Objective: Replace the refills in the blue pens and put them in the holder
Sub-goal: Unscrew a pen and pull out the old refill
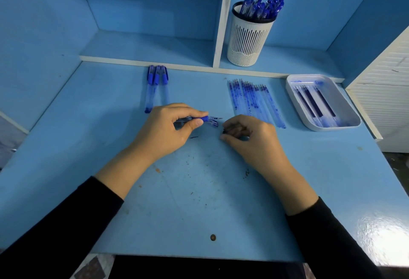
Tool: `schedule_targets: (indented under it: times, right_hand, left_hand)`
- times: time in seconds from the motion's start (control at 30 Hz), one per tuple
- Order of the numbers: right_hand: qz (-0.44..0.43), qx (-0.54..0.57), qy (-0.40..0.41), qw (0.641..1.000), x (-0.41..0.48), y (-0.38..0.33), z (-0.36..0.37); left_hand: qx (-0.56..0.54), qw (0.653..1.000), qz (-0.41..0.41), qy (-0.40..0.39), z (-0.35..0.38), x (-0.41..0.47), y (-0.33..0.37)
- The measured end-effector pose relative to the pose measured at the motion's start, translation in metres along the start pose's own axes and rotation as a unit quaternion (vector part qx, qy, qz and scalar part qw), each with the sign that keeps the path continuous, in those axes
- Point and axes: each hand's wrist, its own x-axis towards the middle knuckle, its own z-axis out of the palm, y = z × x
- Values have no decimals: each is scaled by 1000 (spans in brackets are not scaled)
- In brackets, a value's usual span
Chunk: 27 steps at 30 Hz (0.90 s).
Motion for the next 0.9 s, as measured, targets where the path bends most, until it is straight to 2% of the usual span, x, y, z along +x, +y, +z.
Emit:
schedule_targets:
  times: [0.1,0.27,0.43,0.53,0.6,0.7,0.8,0.9]
  right_hand:
    - [22,53,11,998,0,2,-3]
    - [-1,153,26,988,3,-4,-4]
    - [-13,128,21,991,5,-8,3]
    - [-5,150,64,987,6,-5,-7]
    - [11,240,97,966,7,-5,-14]
    - [47,384,154,909,7,-8,-21]
    - [29,410,215,886,8,-11,-21]
    - [-7,377,254,891,9,-15,-17]
  left_hand:
    - [-1,1000,-2,-1,-1,1,0]
    - [0,1000,7,-4,1,0,2]
    - [8,1000,18,-3,3,-1,3]
    - [0,1000,10,18,2,-1,2]
    - [-4,999,3,43,2,0,2]
    - [6,997,3,72,5,0,3]
    - [4,996,4,86,12,-2,5]
    - [-4,995,8,99,19,-2,11]
